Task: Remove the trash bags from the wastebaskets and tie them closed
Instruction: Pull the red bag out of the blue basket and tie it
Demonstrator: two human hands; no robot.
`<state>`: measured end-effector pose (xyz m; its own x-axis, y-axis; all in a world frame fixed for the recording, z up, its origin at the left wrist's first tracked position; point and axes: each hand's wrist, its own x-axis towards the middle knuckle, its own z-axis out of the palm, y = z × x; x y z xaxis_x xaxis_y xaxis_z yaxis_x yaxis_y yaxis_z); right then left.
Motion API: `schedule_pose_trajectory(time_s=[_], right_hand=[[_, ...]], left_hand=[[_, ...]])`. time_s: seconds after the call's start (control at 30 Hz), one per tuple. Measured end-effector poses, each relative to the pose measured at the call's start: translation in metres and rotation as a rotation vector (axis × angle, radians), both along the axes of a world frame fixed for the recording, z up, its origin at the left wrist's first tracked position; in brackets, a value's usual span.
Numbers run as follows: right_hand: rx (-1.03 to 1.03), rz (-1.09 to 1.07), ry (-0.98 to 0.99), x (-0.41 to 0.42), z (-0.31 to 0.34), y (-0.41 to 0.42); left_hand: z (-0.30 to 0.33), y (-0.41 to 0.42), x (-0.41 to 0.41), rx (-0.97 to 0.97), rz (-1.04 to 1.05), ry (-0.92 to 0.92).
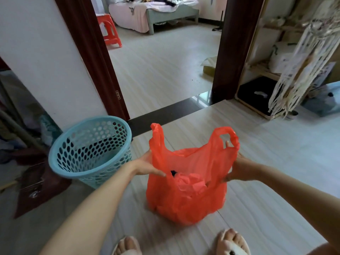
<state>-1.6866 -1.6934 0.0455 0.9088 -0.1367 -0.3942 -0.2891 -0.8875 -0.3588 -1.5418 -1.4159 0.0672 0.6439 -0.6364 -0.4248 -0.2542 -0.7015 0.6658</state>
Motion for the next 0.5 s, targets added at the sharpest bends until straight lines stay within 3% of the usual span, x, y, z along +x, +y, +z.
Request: schedule_pose_trajectory(time_s=[0.13, 0.23, 0.4, 0.5], right_hand=[[0.136, -0.057, -0.313, 0.043, -0.004, 0.001], [0.283, -0.086, -0.418, 0.075, -0.018, 0.009], [0.626, -0.694, -0.579, 0.124, -0.054, 0.014], [0.703, -1.047, -0.723, 0.129, -0.074, -0.001]], left_hand=[[-0.024, -0.027, 0.013, -0.191, 0.155, 0.016], [-0.046, -0.046, 0.029, -0.338, 0.338, 0.011], [-0.087, -0.073, 0.067, -0.594, 0.816, 0.218], [-0.107, -0.077, 0.081, -0.709, 1.044, 0.299]])
